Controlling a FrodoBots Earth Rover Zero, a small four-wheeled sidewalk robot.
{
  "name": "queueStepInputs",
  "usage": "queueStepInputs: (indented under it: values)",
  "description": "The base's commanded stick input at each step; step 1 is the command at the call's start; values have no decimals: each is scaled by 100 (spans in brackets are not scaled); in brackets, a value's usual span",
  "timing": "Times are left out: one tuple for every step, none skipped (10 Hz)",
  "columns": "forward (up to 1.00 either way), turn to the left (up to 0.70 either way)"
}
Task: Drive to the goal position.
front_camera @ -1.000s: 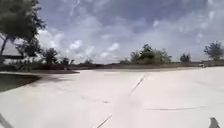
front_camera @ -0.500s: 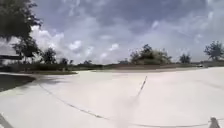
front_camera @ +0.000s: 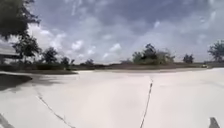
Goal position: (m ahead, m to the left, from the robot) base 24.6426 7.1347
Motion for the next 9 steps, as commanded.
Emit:
queueStepInputs:
  values:
    - [70, 0]
    - [70, 0]
    - [70, 0]
    - [70, 0]
    - [70, 0]
    - [70, 27]
    - [70, 35]
    - [70, 18]
    - [70, 1]
